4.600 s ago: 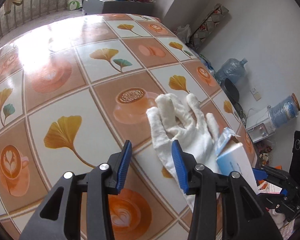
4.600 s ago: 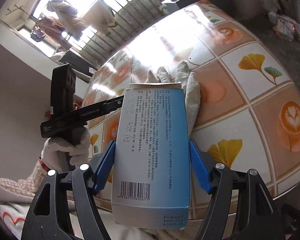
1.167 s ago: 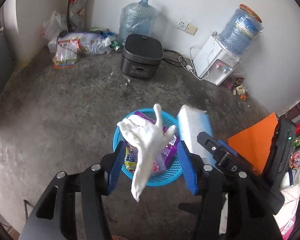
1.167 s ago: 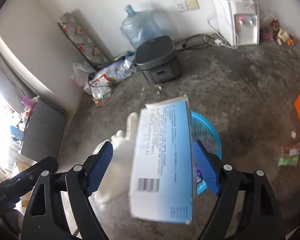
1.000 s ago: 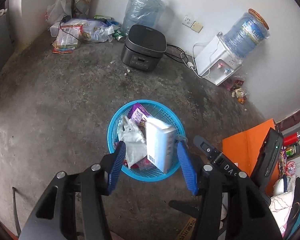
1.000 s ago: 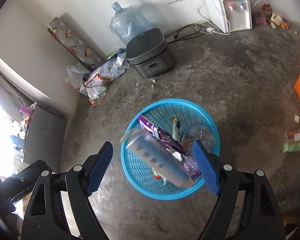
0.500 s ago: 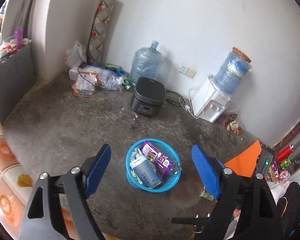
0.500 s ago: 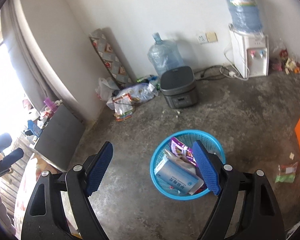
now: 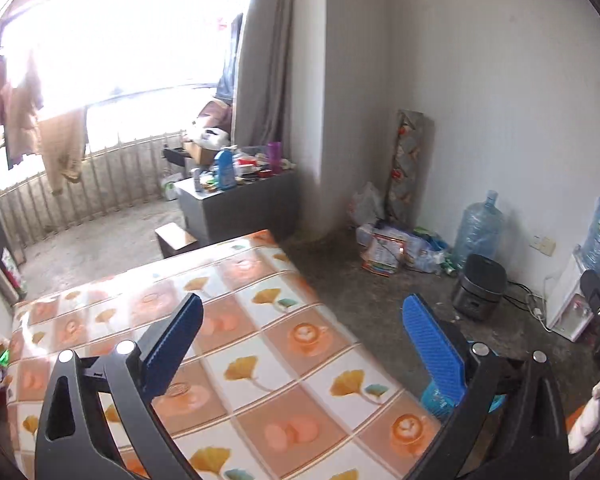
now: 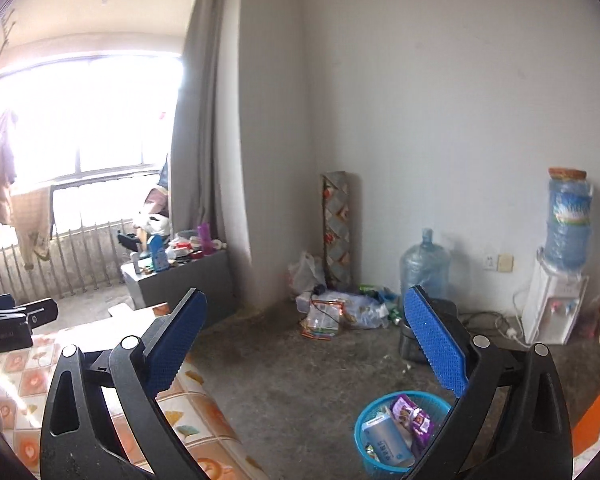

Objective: Collect trash

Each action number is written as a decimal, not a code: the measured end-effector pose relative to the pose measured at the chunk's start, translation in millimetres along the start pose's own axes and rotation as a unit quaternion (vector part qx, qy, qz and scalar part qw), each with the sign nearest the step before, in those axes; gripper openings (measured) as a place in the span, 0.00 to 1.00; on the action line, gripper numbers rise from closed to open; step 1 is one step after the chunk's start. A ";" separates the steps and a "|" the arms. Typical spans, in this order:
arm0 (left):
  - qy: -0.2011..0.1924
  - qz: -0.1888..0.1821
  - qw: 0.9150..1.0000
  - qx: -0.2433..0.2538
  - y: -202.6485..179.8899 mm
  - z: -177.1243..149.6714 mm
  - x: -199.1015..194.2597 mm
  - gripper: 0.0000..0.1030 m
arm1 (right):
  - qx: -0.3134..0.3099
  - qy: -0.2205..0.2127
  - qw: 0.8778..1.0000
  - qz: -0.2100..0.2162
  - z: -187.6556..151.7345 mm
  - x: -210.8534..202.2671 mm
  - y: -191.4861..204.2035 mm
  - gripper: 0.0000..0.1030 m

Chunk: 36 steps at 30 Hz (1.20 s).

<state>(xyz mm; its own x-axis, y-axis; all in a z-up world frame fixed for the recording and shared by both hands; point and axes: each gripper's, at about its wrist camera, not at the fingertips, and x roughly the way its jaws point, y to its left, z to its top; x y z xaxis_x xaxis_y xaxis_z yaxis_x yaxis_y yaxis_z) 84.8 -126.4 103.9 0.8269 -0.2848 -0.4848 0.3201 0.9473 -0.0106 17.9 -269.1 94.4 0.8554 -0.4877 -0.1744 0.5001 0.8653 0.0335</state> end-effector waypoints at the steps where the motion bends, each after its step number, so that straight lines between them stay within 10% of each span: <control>1: 0.004 0.012 1.000 -0.007 11.2 -8.1 -6.3 0.95 | -0.013 0.004 1.000 0.018 1.1 -4.4 9.7 0.92; 9: 0.130 0.059 0.987 -0.073 61.8 -98.6 -25.8 0.95 | -0.128 0.134 0.977 0.107 -37.2 -18.1 78.8 0.92; 17: 0.202 0.066 0.976 -0.043 57.7 -135.8 -13.8 0.95 | -0.170 0.326 0.928 0.057 -120.6 -9.4 88.9 0.92; 36: 0.218 0.059 0.974 -0.013 43.7 -135.6 0.0 0.95 | -0.137 0.366 0.920 -0.011 -136.1 -15.7 54.3 0.92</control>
<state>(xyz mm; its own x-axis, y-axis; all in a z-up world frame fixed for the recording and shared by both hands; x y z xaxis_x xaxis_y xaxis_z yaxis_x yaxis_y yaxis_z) 36.1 -65.1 -15.2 0.5806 -0.0909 -0.8091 0.2186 0.9747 0.0474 13.3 -198.7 -35.0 0.4752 -0.3835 -0.7919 0.3783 0.9016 -0.2096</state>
